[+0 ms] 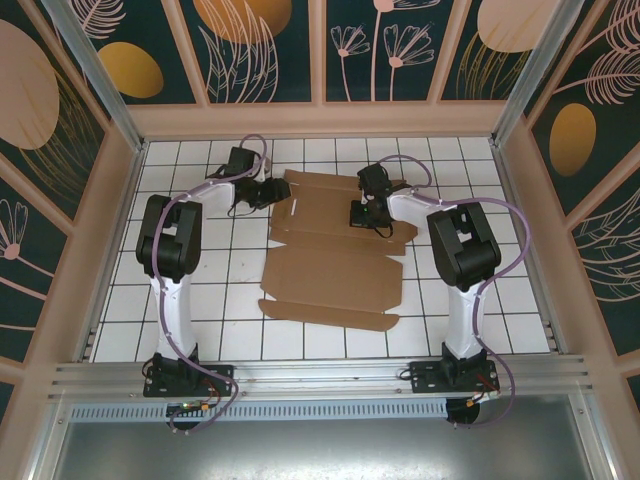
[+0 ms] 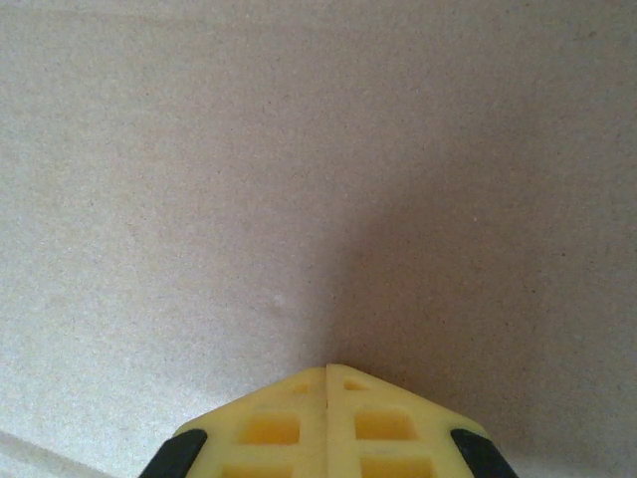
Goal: Fold the paper box
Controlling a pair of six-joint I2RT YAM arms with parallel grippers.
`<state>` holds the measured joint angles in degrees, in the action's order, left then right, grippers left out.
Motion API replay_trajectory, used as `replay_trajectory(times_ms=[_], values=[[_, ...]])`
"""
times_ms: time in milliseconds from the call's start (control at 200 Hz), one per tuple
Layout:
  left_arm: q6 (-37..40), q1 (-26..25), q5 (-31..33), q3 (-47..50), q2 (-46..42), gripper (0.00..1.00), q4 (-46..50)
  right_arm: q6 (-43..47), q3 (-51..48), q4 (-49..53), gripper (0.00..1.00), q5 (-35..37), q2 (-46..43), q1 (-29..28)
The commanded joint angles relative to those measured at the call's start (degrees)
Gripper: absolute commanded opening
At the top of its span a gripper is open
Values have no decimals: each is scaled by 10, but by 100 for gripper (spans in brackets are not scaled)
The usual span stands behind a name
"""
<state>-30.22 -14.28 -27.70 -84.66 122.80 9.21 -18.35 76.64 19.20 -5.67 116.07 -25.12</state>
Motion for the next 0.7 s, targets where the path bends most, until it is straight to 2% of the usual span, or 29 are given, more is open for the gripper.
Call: replay_trajectory(times_ms=[0, 285, 696], values=[[5, -15, -24, -18, 10, 50, 2, 1, -20, 13, 0, -2, 36, -9], [14, -15, 13, -28, 41, 49, 32, 3, -15, 23, 0, 4, 39, -9], [-28, -11, 29, -13, -129, 50, 17, -3, -19, 17, 1, -30, 20, 0]])
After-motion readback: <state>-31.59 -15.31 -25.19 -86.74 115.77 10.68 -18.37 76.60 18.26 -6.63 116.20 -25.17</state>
